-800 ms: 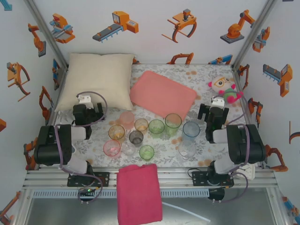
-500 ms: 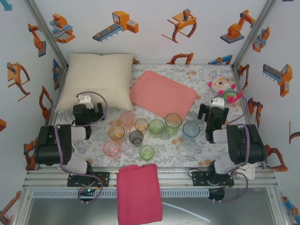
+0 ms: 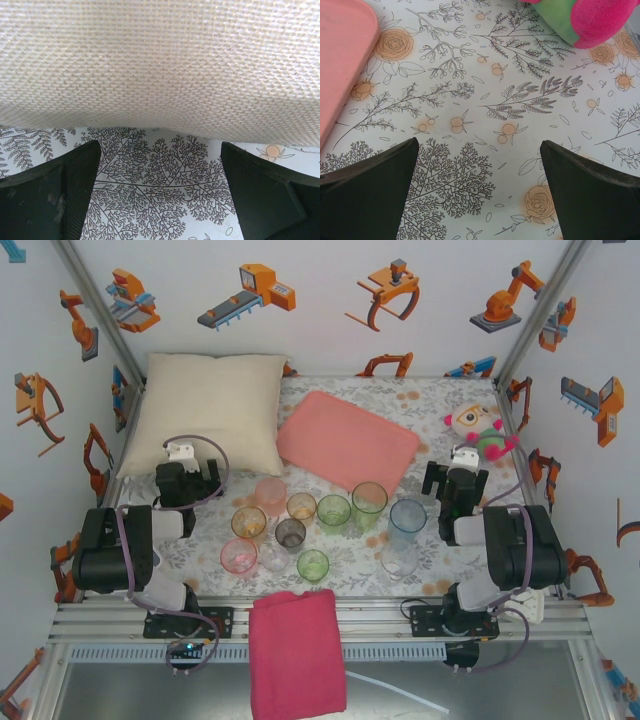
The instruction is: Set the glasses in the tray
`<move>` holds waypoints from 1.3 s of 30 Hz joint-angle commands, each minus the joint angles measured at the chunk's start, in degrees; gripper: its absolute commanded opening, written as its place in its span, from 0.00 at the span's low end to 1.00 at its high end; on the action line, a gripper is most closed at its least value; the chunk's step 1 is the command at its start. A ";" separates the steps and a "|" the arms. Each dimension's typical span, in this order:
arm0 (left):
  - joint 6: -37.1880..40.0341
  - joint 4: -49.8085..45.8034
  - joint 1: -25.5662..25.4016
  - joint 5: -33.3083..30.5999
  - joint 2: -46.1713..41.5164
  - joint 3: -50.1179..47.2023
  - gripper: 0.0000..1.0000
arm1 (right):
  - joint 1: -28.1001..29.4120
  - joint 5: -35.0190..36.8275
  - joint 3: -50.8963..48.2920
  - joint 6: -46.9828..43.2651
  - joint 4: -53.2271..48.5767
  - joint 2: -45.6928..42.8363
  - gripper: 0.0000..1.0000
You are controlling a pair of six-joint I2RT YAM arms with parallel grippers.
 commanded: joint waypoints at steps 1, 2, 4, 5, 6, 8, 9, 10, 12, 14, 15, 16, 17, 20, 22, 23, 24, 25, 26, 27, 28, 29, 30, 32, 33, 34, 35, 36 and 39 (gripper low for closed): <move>-0.94 1.52 0.36 0.62 0.35 1.23 0.97 | -0.44 0.78 1.25 -0.41 2.69 0.66 0.99; -0.94 1.50 0.36 0.62 0.35 1.23 0.97 | -0.46 0.82 1.27 -0.43 2.69 0.57 0.99; -0.97 1.56 0.36 0.60 0.31 1.23 0.97 | -0.45 0.74 1.25 -0.44 2.70 0.59 0.99; -0.96 1.52 0.36 0.58 0.36 1.23 0.97 | -0.47 0.77 1.25 -0.49 2.70 0.68 0.99; -0.94 1.55 0.36 0.62 0.37 1.23 0.97 | -0.48 0.80 1.27 -0.43 2.69 0.62 0.99; -0.98 1.51 0.36 0.57 0.36 1.27 0.97 | -0.50 0.76 1.25 -0.47 2.68 0.56 0.99; -0.99 1.54 0.36 0.62 0.41 1.23 0.97 | -0.50 0.75 1.25 -0.47 2.70 0.61 0.99; -0.96 1.58 0.36 0.62 0.36 1.23 0.97 | -0.48 0.75 1.25 -0.45 2.68 0.69 0.99; -0.97 1.56 0.36 0.61 0.36 1.23 0.97 | -0.49 0.69 1.33 -0.49 2.65 0.69 0.99; -1.00 1.40 0.36 0.56 0.45 1.44 0.97 | -0.92 0.31 1.72 0.24 1.94 0.70 0.99; -0.90 1.39 0.36 0.62 0.34 1.33 0.97 | -1.34 -0.12 1.87 0.59 1.44 0.50 0.99; -0.98 1.63 0.36 0.56 0.19 1.10 0.97 | -1.38 -0.17 1.87 0.61 1.38 0.51 0.99; -1.08 1.83 0.35 0.65 0.11 0.93 0.97 | -1.38 -0.08 1.82 0.56 1.41 0.52 0.99; 0.28 4.30 0.63 4.63 -0.70 -0.65 0.97 | -1.45 2.58 1.24 1.67 1.54 -0.32 0.99; 1.64 5.56 0.12 6.46 -2.12 -2.18 0.97 | -1.48 2.49 0.24 1.52 3.54 -0.31 0.99; 1.71 6.16 0.01 6.28 -2.77 -2.80 0.97 | -1.43 2.64 -0.33 1.52 4.33 -0.51 0.99; 1.33 6.66 0.03 5.53 -3.55 -3.23 0.97 | -1.43 2.58 -1.03 1.48 5.57 -0.54 0.99; 1.00 5.73 0.01 4.97 -4.84 -3.32 0.97 | -1.47 2.49 -1.49 1.44 6.50 -0.52 0.99; 1.05 3.74 0.01 5.00 -6.37 -3.14 0.97 | -1.47 2.42 -1.84 1.42 7.01 -0.61 0.99; 1.26 0.64 0.01 5.21 -8.41 -2.60 0.97 | -1.47 2.08 -2.20 1.23 7.63 -0.77 0.99; 1.39 -3.17 0.07 5.79 -10.63 -1.94 0.97 | -1.39 1.65 -2.50 1.00 7.88 -1.12 0.99; 1.94 -6.75 0.09 7.00 -12.71 -1.17 0.97 | -1.37 1.25 -2.73 0.80 8.17 -1.32 0.99; 2.65 -11.34 0.10 8.62 -14.76 -0.15 0.97 | -1.29 0.83 -3.07 0.51 8.65 -1.64 0.99; 2.48 -18.03 0.10 9.80 -17.60 0.66 0.97 | -1.14 0.32 -3.96 0.15 9.94 -2.03 0.99; 2.47 -18.63 0.10 9.75 -18.74 0.02 0.97 | -1.12 0.30 -4.45 0.02 10.91 -2.03 0.99; 2.75 -18.65 0.10 9.53 -19.69 -0.47 0.97 | -1.07 0.22 -4.94 -0.11 11.78 -2.10 0.99; 3.32 -19.42 0.18 9.40 -20.73 -0.87 0.97 | -1.03 0.26 -5.32 -0.18 12.61 -2.03 0.99; 3.75 -21.16 0.19 9.12 -21.62 -0.61 0.97 | -0.74 0.16 -5.54 -0.58 13.12 -2.09 0.99; 4.79 -30.28 0.27 8.45 -23.69 2.12 0.97 | 2.34 4.75 -2.56 -3.11 3.08 -8.17 0.99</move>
